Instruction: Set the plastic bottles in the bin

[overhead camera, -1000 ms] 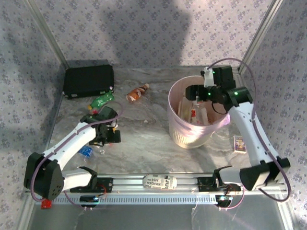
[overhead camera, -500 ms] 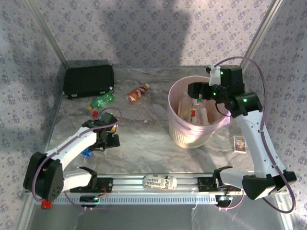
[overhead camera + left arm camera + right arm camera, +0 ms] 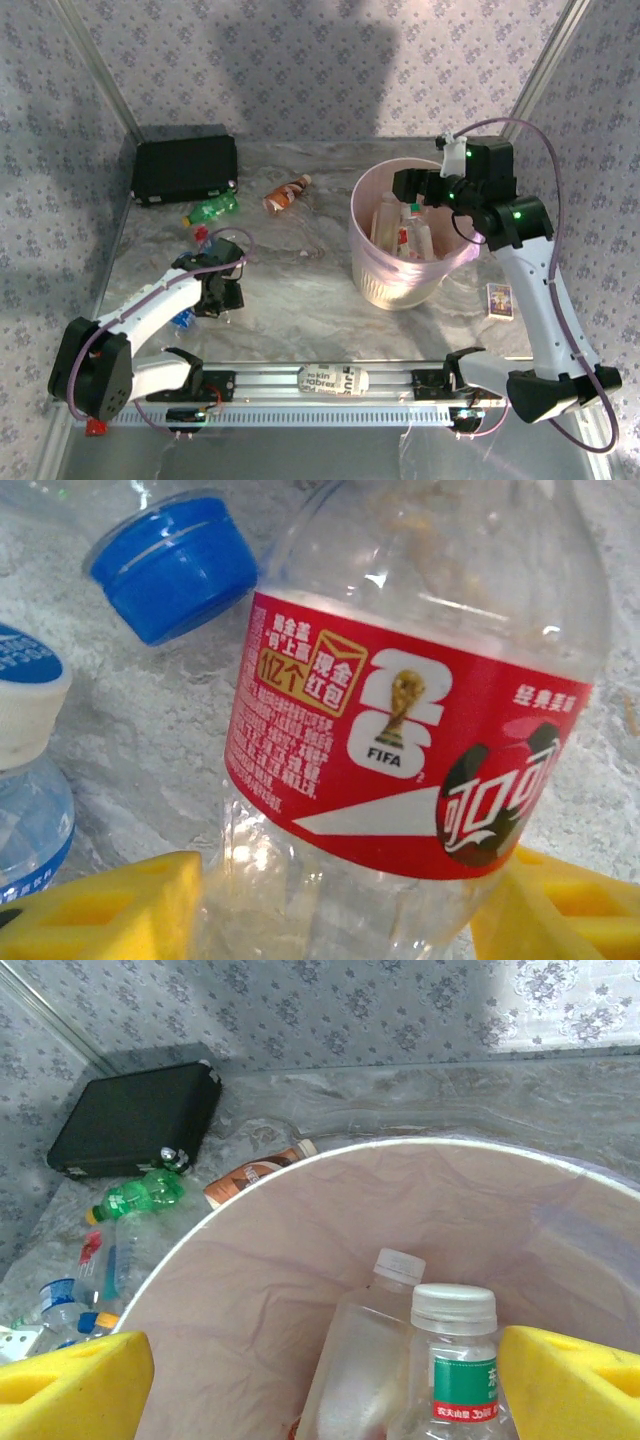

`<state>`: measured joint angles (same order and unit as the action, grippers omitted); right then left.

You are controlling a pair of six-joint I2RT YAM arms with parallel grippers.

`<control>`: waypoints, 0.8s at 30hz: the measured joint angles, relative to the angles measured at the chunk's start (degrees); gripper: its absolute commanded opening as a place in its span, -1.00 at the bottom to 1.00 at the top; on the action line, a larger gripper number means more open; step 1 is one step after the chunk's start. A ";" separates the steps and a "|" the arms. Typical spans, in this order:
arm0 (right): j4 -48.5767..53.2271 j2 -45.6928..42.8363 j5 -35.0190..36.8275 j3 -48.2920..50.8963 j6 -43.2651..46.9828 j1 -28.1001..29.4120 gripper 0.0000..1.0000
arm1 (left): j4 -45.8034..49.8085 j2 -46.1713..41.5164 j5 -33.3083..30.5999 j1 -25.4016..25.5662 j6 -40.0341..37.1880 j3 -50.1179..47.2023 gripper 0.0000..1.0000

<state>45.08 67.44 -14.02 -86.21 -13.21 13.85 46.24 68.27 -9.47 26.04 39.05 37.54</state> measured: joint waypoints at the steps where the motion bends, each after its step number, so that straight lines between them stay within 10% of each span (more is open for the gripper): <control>1: 0.00 0.04 -0.33 -0.33 -0.09 0.02 0.82 | -0.04 -0.11 0.50 0.00 -0.13 0.00 0.16; 24: -0.79 11.23 -2.95 -16.50 -0.09 13.00 0.98 | -16.04 -5.35 13.66 5.49 -3.32 15.15 -0.28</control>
<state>44.29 78.67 -16.97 -102.72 -13.30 26.85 30.20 62.92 4.19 31.53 35.73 52.69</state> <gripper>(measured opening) 0.993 0.570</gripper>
